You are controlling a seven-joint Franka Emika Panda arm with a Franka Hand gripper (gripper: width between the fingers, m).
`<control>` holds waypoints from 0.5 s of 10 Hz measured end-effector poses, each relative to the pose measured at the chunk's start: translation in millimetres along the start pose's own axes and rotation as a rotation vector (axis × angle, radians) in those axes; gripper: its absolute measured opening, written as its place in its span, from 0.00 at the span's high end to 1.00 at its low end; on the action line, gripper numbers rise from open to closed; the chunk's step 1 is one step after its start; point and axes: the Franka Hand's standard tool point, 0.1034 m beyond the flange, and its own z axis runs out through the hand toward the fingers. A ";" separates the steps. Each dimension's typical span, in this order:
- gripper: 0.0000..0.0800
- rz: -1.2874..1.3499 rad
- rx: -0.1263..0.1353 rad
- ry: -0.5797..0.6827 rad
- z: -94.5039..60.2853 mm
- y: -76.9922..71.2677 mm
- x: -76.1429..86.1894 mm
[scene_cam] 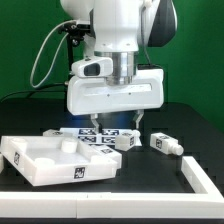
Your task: Assemble one leg
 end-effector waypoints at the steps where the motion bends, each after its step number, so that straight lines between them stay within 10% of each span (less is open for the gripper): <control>1: 0.19 -0.026 -0.010 0.010 4.0 1.4 6.9; 5: 0.19 -0.036 -0.014 0.013 11.8 1.0 4.5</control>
Offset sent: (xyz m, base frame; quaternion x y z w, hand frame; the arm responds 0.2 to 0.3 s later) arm 0.0000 0.0000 0.0000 0.0000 0.0000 0.0000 1.0000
